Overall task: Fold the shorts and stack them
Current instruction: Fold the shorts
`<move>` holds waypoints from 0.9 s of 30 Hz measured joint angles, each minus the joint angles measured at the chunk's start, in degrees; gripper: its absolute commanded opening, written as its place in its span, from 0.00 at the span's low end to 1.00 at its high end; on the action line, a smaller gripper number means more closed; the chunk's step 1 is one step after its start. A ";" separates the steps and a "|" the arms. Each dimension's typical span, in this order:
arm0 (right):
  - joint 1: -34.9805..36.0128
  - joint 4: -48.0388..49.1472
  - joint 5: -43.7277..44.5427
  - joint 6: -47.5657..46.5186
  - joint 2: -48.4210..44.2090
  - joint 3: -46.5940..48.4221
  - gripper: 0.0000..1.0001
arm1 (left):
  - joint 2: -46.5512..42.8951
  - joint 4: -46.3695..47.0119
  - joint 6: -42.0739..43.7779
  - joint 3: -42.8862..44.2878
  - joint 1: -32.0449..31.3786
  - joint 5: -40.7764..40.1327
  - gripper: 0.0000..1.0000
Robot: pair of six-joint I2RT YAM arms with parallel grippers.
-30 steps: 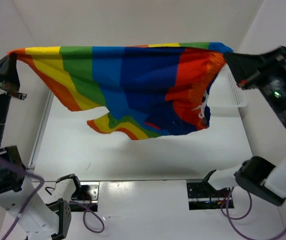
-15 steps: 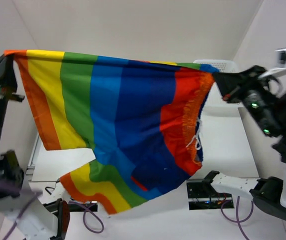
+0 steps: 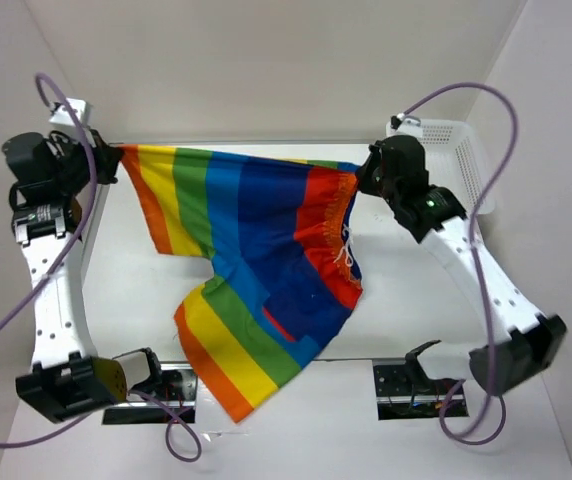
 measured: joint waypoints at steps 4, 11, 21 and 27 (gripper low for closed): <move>-6.56 7.56 -9.42 0.37 9.57 -4.17 0.01 | 5.55 3.41 0.00 -4.31 -1.53 1.07 0.00; -9.94 14.19 -16.33 0.81 28.89 1.16 0.01 | 14.25 8.63 0.04 -6.14 -4.52 -2.82 0.00; -10.58 13.81 -17.66 0.17 36.15 9.35 0.01 | 4.17 9.46 0.13 -13.27 -9.22 -5.22 0.00; -11.08 13.66 -19.65 1.25 27.63 1.22 0.01 | -12.66 5.40 0.22 -21.99 -10.78 -2.32 0.00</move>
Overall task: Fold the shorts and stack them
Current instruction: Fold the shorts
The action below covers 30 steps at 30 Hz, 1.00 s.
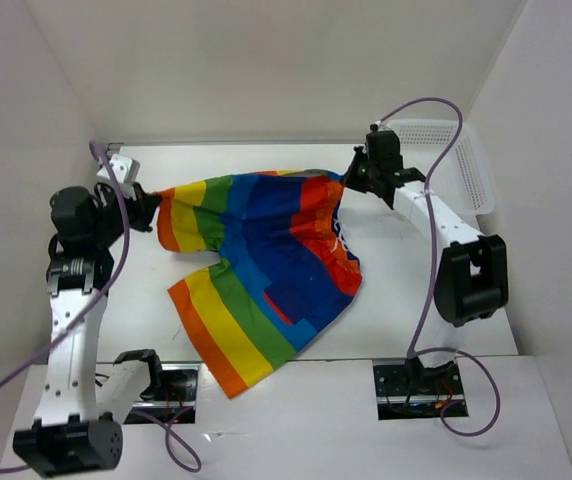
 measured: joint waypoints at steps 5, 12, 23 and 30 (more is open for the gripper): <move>-0.09 -0.59 -1.16 2.34 -9.35 -9.25 0.01 | -11.65 -3.72 0.02 -6.91 -1.73 2.73 0.00; -0.11 -2.60 -1.49 5.70 -20.96 -19.43 0.01 | -24.15 -10.16 0.04 -12.76 -4.74 7.54 0.00; -6.49 -6.03 -2.62 9.79 -35.67 -28.04 0.01 | -33.68 -13.14 0.04 -17.64 -11.23 6.58 0.00; -6.62 -5.51 -3.28 10.64 -23.45 -21.24 0.01 | -8.04 -9.88 0.02 -9.64 -11.08 0.31 0.00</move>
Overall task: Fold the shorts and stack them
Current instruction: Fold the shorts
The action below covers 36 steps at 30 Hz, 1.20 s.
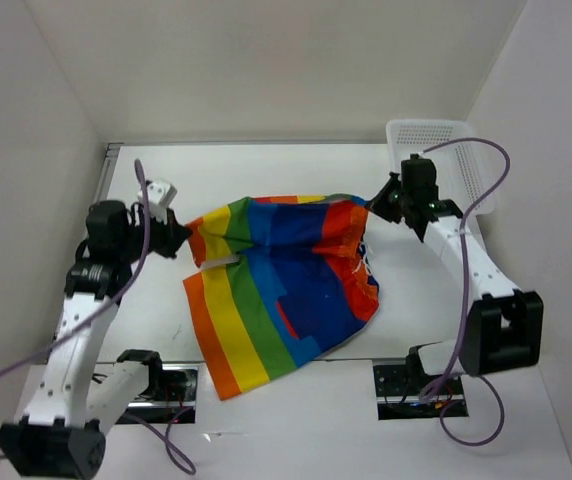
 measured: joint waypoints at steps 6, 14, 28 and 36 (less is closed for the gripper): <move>0.00 0.92 -0.20 -1.38 13.84 13.33 0.01 | 19.78 5.57 0.00 14.95 4.04 -2.10 0.00; -0.28 1.18 -2.56 -3.28 29.79 30.58 0.01 | 38.77 10.95 -0.02 29.66 9.40 -1.60 0.00; -0.26 -6.21 -4.66 -5.18 53.90 68.11 0.01 | 58.25 10.05 -0.04 51.87 10.93 -0.37 0.00; 0.85 -21.73 -3.04 -6.29 71.28 104.37 0.01 | 58.36 9.66 -0.02 54.05 10.88 0.61 0.00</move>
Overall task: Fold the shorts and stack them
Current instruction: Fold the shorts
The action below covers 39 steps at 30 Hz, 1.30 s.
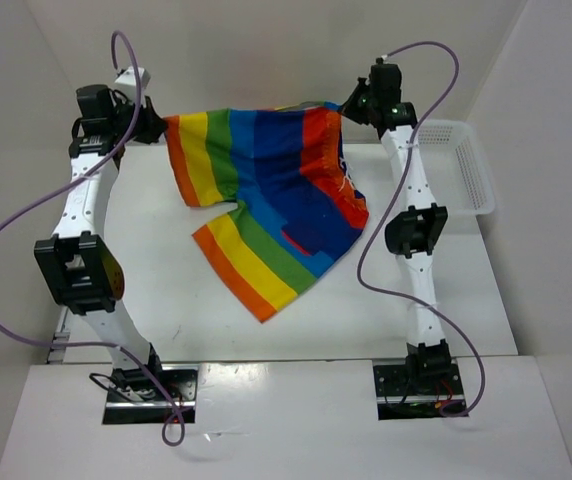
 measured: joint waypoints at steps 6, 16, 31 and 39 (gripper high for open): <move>0.28 -9.22 -0.20 -0.76 3.50 10.14 0.01 | -7.48 0.26 -0.02 -10.16 -0.02 1.88 0.00; 0.17 -16.02 0.00 -2.08 3.76 12.22 0.01 | -27.28 2.32 -0.02 -28.26 -6.40 3.54 0.00; 0.15 -20.72 3.72 -2.27 2.45 12.22 0.01 | -38.60 2.82 -0.02 -49.42 -23.12 2.73 0.00; 0.15 -22.60 7.32 -2.36 -4.59 7.63 0.01 | -48.09 0.63 0.00 -55.76 -27.78 2.38 0.00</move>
